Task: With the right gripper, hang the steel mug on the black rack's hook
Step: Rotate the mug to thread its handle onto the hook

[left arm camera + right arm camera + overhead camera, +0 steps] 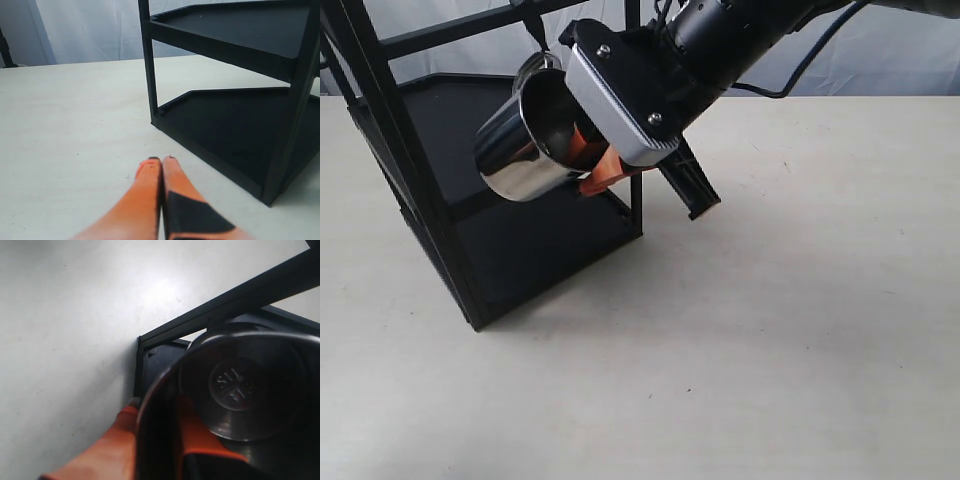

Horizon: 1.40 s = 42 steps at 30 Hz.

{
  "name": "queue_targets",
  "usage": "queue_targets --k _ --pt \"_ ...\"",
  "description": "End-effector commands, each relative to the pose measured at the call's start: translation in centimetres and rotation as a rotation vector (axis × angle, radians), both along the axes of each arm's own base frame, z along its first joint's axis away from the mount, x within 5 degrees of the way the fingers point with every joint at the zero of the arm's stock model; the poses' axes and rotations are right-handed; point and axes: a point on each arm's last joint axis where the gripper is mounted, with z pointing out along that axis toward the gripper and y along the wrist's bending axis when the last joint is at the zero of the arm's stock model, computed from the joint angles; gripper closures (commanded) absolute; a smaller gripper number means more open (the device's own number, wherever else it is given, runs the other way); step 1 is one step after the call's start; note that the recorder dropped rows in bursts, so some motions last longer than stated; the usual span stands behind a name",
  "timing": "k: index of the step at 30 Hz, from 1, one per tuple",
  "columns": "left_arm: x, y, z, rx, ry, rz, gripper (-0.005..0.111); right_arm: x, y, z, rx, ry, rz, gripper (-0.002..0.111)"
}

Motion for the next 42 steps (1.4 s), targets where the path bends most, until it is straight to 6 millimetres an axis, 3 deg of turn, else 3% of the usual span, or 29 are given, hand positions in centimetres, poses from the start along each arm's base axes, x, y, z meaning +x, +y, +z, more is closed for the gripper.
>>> queue_targets --k 1,25,29,35,42 --pt "0.04 -0.01 0.11 -0.001 -0.006 -0.001 0.107 0.41 -0.99 -2.20 -0.113 0.048 -0.001 0.108" --pt "0.04 -0.01 0.11 -0.001 -0.006 -0.001 0.107 0.04 -1.29 -2.39 -0.153 0.125 -0.036 0.107" --pt "0.04 -0.01 0.11 -0.001 -0.006 -0.001 0.107 0.06 -1.29 -2.38 -0.153 0.124 -0.039 0.094" --pt "0.04 -0.01 0.11 -0.001 -0.006 -0.001 0.107 0.12 -1.27 -2.38 -0.151 0.119 -0.043 0.063" --pt "0.04 -0.01 0.11 -0.001 -0.006 -0.001 0.107 0.17 -1.16 -2.26 -0.137 0.120 -0.049 0.063"
